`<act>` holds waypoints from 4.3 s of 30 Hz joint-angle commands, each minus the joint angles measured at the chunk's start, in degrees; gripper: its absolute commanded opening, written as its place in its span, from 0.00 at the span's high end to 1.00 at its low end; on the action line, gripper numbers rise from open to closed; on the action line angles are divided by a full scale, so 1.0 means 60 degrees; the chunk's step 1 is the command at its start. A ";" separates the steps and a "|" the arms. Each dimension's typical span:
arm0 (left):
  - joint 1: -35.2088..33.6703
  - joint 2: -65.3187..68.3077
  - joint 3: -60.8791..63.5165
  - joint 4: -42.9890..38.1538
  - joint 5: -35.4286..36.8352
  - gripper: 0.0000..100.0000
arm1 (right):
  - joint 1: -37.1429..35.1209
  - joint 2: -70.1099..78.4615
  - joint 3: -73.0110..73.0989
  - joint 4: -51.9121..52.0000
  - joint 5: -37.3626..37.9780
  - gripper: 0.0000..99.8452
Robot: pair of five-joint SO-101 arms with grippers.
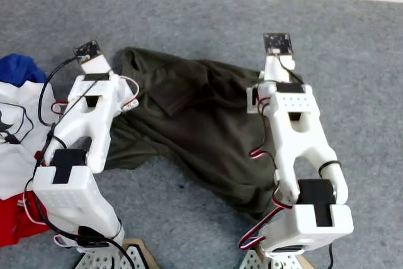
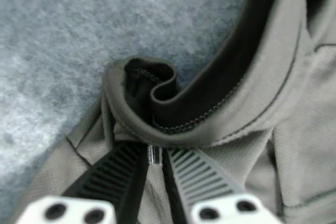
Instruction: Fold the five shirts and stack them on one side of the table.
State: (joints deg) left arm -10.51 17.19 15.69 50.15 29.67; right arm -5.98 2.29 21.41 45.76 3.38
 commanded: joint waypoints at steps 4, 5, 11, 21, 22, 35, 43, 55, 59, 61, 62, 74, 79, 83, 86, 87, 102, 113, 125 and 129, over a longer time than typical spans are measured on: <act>-0.0271 -0.0212 -0.0564 0.0542 -0.0117 0.99 | -0.0564 -0.0081 -0.0447 -0.0154 -0.0103 0.78; -0.0300 -0.0315 -0.0667 0.0747 -0.0117 0.99 | -0.0579 -0.0066 -0.0447 -0.0154 -0.0103 0.78; -0.0505 -0.1648 -0.1707 0.2755 -0.0117 0.99 | -0.0579 -0.0051 -0.0418 -0.0154 -0.0073 0.78; 0.1253 -0.2879 -0.1516 0.3648 -0.0117 0.83 | -0.0564 -0.0051 -0.0110 -0.0154 -0.0044 0.78; 0.1560 -0.2879 -0.1414 0.3619 -0.0132 0.82 | -0.0549 -0.0051 -0.0110 -0.0154 -0.0044 0.78; 0.2645 -0.1912 -0.0037 0.1231 -0.0132 0.82 | -0.0388 -0.0051 -0.0095 -0.0154 -0.0015 0.78; 0.2703 0.0095 -0.1736 0.1304 -0.0132 0.82 | -0.0388 -0.0051 -0.0095 -0.0154 -0.0015 0.78; 0.3172 0.0725 -0.2542 0.1275 -0.0117 0.82 | -0.0388 -0.0051 -0.0081 -0.0154 -0.0015 0.78; 0.3187 0.0755 -0.2469 0.1260 -0.0103 0.82 | -0.0388 -0.0051 -0.0081 -0.0154 -0.0015 0.78; 0.3158 0.0769 -0.2454 0.1260 -0.0103 0.85 | -0.0388 -0.0051 -0.0081 -0.0154 -0.0015 0.78; 0.3158 0.0769 -0.2454 0.1260 -0.0103 0.87 | -0.0388 -0.0051 -0.0081 -0.0154 -0.0015 0.78; 0.3187 0.0784 -0.2381 0.1245 -0.0132 0.98 | -0.0388 -0.0066 0.0139 -0.0154 -0.0015 0.78; 0.3216 0.0667 -0.2440 0.1319 -0.0117 0.97 | -0.0388 -0.0066 0.0139 -0.0154 -0.0015 0.78; 0.3231 0.0491 -0.2410 0.1538 -0.0117 0.97 | -0.0388 -0.0066 0.0139 -0.0154 -0.0015 0.78; 0.3231 0.0227 -0.2440 0.1685 -0.0117 0.97 | -0.0388 -0.0066 0.0139 -0.0154 0.0000 0.78; 0.3231 0.0110 -0.2440 0.1744 -0.0103 0.96 | -0.0388 -0.0066 0.0139 -0.0154 0.0000 0.78; 0.3348 -0.0198 -0.1062 0.1158 -0.0059 0.83 | -0.0388 -0.0051 0.0154 -0.0154 0.0308 0.78; 0.3319 -0.0198 -0.0667 0.0117 -0.0073 0.83 | -0.0388 -0.0051 0.0154 -0.0154 0.0308 0.78; 0.3377 0.0813 -0.0872 -0.1158 -0.0088 0.99 | -0.0388 -0.0051 0.0154 -0.0154 0.0308 0.78; 0.3421 0.0828 -0.1238 -0.1143 -0.0073 0.99 | -0.0388 -0.0051 0.0168 -0.0154 0.0308 0.78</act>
State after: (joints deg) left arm 8.92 22.20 10.77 44.35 29.58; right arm -8.88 2.29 22.55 45.58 4.62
